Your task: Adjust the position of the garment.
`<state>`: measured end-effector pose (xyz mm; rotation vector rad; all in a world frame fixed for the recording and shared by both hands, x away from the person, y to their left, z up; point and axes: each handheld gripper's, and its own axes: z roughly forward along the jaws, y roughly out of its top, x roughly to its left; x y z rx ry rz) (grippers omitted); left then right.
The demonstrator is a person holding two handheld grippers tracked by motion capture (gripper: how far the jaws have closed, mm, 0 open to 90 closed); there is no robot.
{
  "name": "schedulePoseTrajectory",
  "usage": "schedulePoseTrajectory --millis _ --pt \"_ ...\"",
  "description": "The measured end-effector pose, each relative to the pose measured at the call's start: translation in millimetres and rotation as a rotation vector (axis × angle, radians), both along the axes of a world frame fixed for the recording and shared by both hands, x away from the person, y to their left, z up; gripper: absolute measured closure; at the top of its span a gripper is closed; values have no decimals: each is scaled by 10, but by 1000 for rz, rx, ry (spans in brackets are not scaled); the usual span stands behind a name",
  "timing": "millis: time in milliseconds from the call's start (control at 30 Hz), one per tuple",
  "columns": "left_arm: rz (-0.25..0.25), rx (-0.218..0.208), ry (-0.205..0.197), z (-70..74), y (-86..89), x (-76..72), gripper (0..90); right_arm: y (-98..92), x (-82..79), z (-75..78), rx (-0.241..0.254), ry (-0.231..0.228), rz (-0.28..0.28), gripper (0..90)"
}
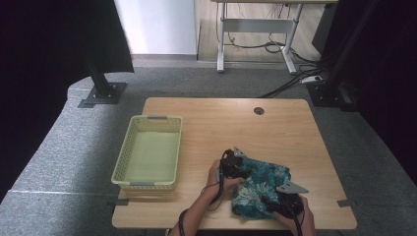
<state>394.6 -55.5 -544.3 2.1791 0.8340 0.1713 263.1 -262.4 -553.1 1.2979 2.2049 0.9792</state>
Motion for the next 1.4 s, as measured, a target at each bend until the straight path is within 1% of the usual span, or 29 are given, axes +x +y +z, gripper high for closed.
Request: schedulePoseTrajectory --millis 167,233,367,467,600,700,767,833,933,1000,1067,1133,1267,1400 --pt "-8 7 -6 0 -56 -25 456 -60 -37 -4 2 -4 -7 357" --pt "-6 2 -7 -3 -59 -32 456 -74 -46 -11 5 -10 -4 357" --pt "-6 -10 4 -3 -51 -38 456 -94 -59 -16 8 -15 0 357" --pt "-2 -18 23 4 -42 -28 456 -98 -56 -14 8 -13 5 357" --pt "-7 -8 39 24 -39 -12 450 -101 -46 -9 6 -8 12 355" --pt "12 -4 31 50 -23 -11 439 -101 -46 -11 4 -14 15 354" --pt "19 -13 28 86 20 -3 438 -108 -53 -18 5 -27 23 355" --pt "29 -34 21 138 71 -9 438 -124 -62 -17 29 -41 22 355" --pt "30 -55 5 228 155 -32 438 -145 -80 27 53 -60 11 350" --pt "33 -66 -2 282 210 -50 435 -156 -94 56 66 -63 5 344" --pt "34 -75 -7 322 264 -67 434 -164 -119 77 68 -67 4 339" --pt "40 -85 -10 347 314 -81 433 -177 -152 98 70 -72 4 337" --pt "46 -95 -13 367 407 -100 433 -225 -223 135 72 -96 1 332" --pt "53 -103 -12 375 485 -129 430 -285 -262 160 79 -104 -8 333"
